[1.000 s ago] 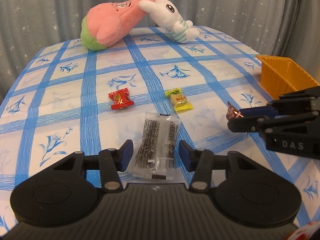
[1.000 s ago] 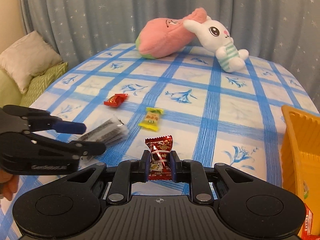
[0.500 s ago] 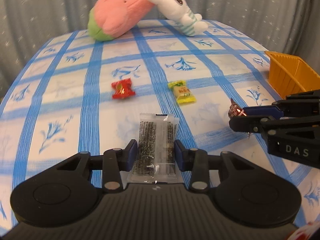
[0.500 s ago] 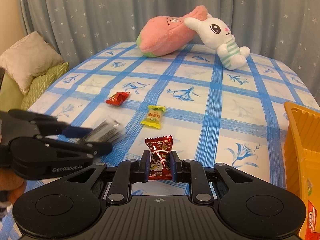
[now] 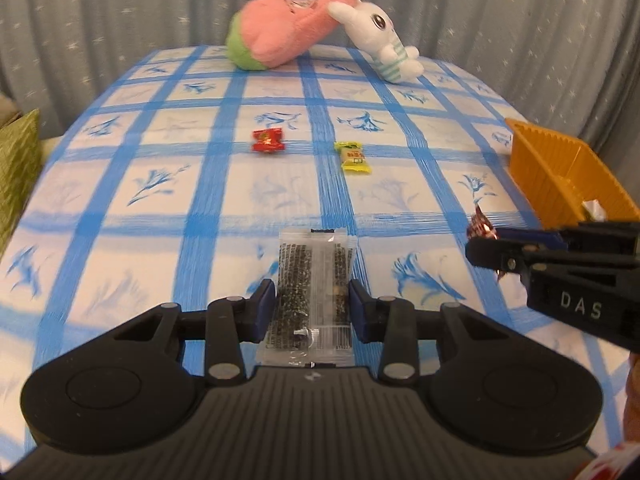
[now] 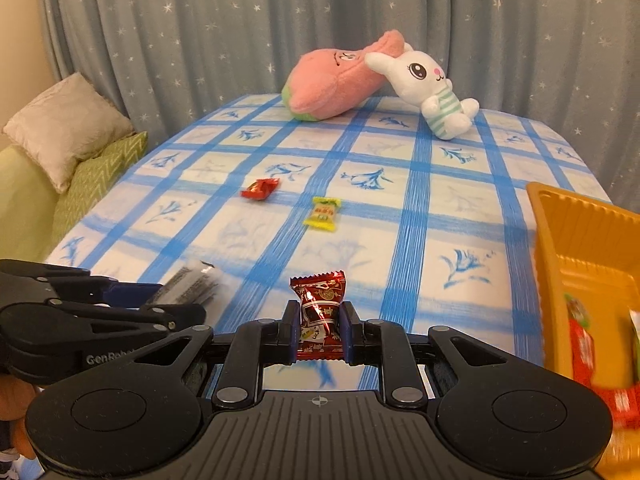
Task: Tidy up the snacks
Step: 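Carry the seaweed packet and red candy over the orange tray with both grippers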
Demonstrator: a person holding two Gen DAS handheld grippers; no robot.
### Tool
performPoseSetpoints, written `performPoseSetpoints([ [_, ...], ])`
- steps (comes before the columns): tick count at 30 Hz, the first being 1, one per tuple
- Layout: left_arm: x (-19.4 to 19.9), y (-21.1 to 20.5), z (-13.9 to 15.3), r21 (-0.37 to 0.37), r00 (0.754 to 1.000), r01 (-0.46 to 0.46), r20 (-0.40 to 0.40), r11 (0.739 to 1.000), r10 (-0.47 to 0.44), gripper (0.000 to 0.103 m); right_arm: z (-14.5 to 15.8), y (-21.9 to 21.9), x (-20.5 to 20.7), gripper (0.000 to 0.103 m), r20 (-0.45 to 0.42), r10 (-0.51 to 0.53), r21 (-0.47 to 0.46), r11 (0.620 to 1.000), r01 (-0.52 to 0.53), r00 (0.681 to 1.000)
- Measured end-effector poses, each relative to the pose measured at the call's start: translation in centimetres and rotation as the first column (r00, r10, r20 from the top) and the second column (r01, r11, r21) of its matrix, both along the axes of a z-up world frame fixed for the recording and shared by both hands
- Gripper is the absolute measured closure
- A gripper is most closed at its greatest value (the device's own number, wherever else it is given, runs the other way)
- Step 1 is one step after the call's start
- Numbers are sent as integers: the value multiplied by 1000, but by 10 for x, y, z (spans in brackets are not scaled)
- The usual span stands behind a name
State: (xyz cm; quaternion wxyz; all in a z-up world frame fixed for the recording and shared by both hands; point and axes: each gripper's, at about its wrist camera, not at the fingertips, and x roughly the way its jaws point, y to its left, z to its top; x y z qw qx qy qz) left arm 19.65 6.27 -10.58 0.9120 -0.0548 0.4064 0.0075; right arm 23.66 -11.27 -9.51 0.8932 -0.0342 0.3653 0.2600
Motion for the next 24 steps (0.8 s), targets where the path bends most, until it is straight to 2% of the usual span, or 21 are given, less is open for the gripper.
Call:
performPoseSetpoints([
  [7,-55,1,34,-17,997,-71,39,997,72,68,18,-9,-52,82,-4,-13,48,999,14,1000],
  [11,-83,-4,53,-16,995,-75,66,997,76,68,30,-16,-81,82,4,-24,63,998,24,1000],
  [18,-113,-20,74,-23,994,-44,99,999,46,68,48,-38,-117,82,31,-73,69,995,71,997],
  [24,-117,-47,83,-36,992,17,122,999,-12,68,59,-72,-131,82,44,-152,70,986,149,987],
])
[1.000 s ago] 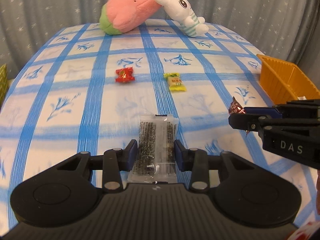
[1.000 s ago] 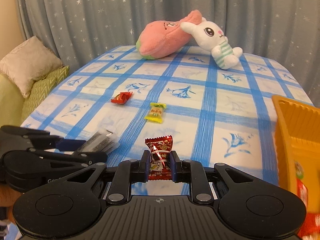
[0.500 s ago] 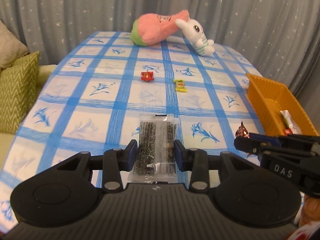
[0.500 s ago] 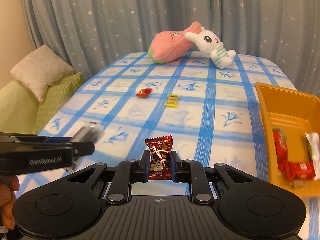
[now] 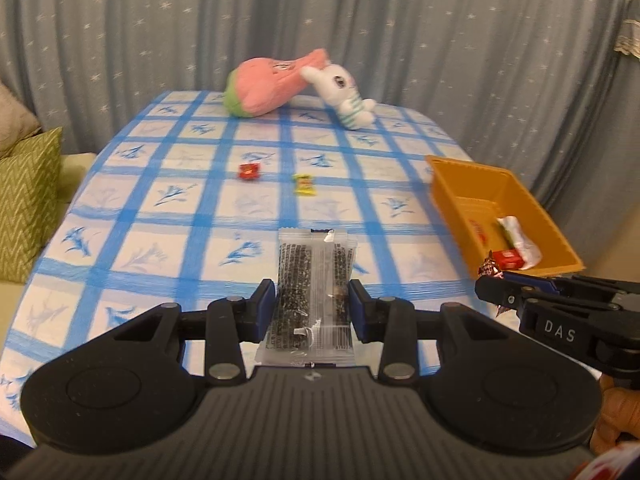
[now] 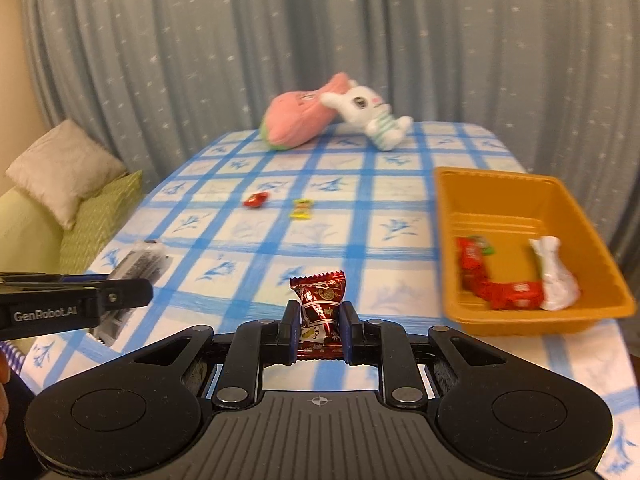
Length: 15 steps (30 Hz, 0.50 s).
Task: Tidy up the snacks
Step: 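Carry the seaweed packet and red candy over the orange tray with both grippers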
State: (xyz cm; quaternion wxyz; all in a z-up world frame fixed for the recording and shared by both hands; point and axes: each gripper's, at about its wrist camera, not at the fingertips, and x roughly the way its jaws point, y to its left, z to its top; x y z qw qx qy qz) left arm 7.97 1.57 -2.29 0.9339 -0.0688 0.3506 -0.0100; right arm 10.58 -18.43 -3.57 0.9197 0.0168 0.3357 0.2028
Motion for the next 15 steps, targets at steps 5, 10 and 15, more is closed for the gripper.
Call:
performPoseSetpoints([
  [5,5,-27,5,-11,998,58,13,998,-58,68,8,-31,-3,82,9,-69,-6,998,69,998],
  [10,11,-52,8,-16,993,115,15,993,-115,68,14,-60,-2,82,9,-135,-17,991,135,991],
  [15,17,-72,9,-23,988,156,14,987,-156,68,18,-84,-2,82,7,-196,-19,980,196,981],
])
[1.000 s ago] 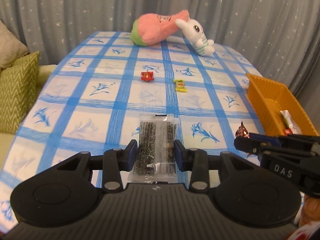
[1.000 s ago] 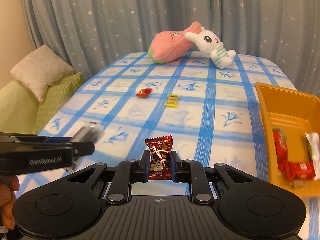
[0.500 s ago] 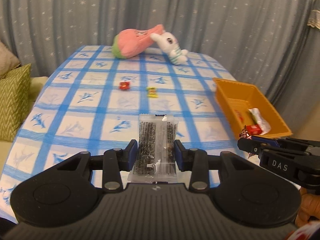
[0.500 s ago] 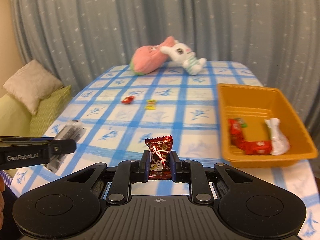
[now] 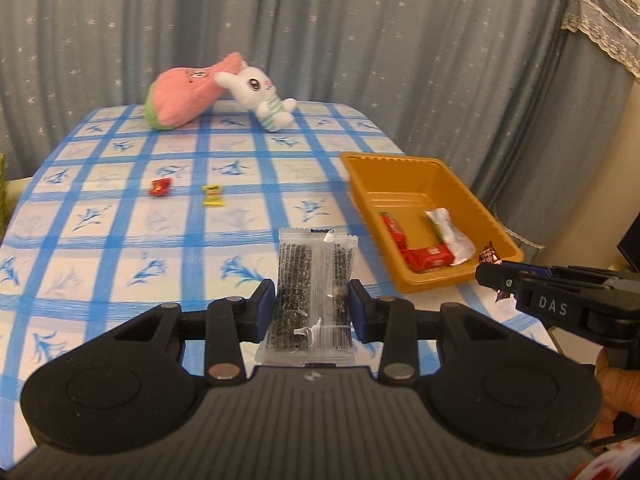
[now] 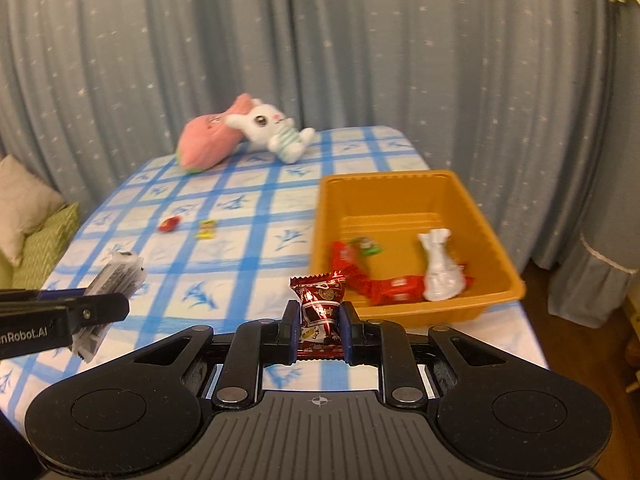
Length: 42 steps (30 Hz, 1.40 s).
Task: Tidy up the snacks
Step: 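Carry the seaweed packet and red candy over the orange tray with both grippers, then open both grippers to drop the seaweed packet and red candy into the tray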
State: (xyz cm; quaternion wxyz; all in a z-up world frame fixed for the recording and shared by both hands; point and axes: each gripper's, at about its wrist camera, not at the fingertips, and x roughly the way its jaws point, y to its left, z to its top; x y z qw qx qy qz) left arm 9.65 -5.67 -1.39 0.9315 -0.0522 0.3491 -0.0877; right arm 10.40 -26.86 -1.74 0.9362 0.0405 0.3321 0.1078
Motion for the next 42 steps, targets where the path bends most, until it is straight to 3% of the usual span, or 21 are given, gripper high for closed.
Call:
performPoseSetpoints([
  [23,41,-67,6,-5,991,131,3,991,-131,68,12,-63,11,82,11,-125,18,992,125,992],
  [42,118,-111,-21,-19,976,215,-16,976,-215,68,2,-88,81,82,20,-118,-20,993,118,993],
])
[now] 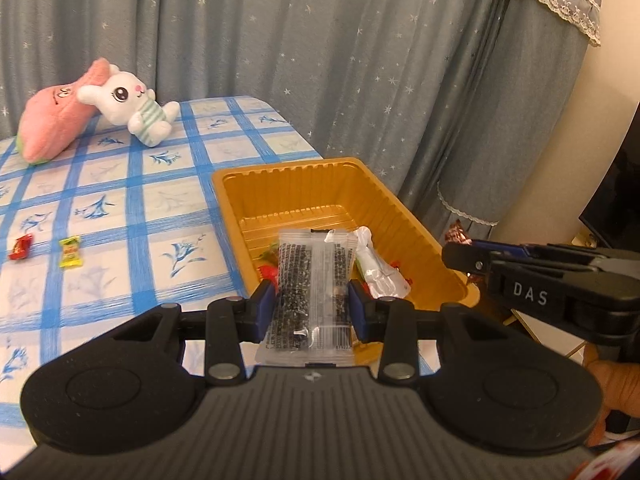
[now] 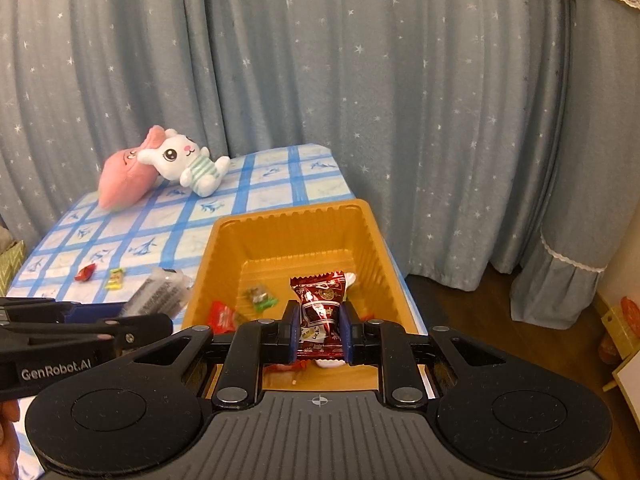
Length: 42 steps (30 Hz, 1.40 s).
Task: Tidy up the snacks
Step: 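Open both grippers to drop the seaweed packet and red candy into the tray, then move both open grippers back from the tray toward the two remaining sweets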
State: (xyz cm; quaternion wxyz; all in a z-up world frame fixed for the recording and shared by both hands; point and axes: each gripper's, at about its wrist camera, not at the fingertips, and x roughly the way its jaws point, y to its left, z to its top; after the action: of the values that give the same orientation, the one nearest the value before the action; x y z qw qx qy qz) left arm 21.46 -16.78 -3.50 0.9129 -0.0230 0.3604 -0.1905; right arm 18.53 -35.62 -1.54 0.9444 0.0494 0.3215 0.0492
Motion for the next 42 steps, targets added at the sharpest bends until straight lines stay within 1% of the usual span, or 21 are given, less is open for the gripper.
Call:
performPoseSetpoints([
  [9,33,-19,-17,-6,999,31,-25,1000,-31,68,-18,-9,39,82,-23,7,13,1000,-7,1000],
  [16,46,-31,-26,-17,998,63,-28,998,-63,67,-28,-19,51,82,-43,-15,37,999,16,999],
  [18,47,-31,-26,-17,998,57,-22,998,-57,61,-29,-21,51,82,-48,-18,42,999,20,999],
  [19,46,-28,-25,-15,999,45,-12,999,-46,57,-30,-22,52,82,-50,-20,44,999,22,999],
  [23,39,-13,-25,-4,1000,2,-5,1000,-2,57,-31,-25,48,82,-54,-18,48,999,21,998],
  [28,24,11,-26,8,999,-48,-22,999,48,50,-30,-21,44,82,-56,-7,60,998,10,998],
  [33,8,32,-27,-2,996,-89,-31,996,89,48,-26,-11,45,82,-47,22,70,997,-19,999],
  [34,5,36,-26,-4,995,-95,-33,995,95,47,-26,-9,46,82,-44,27,75,997,-23,999],
  [36,0,43,-26,-4,994,-105,-34,995,104,42,-23,-9,46,82,-19,45,123,992,-42,999],
  [37,-4,46,-25,-4,993,-110,-33,994,110,38,-22,-9,46,82,-16,51,139,989,-49,999],
  [38,-7,49,-25,-5,993,-115,-33,993,115,35,-21,-10,46,81,-17,47,145,988,-44,999],
  [40,-13,56,-23,-14,991,-127,-36,992,127,35,-18,-10,44,62,-11,32,153,988,-30,999],
  [41,-17,60,-22,-20,990,-135,-38,991,135,35,-16,-11,42,48,-8,26,158,987,-24,1000],
  [42,-20,63,-21,-22,989,-142,-39,990,141,35,-14,-12,39,46,-4,19,161,987,-19,1000],
])
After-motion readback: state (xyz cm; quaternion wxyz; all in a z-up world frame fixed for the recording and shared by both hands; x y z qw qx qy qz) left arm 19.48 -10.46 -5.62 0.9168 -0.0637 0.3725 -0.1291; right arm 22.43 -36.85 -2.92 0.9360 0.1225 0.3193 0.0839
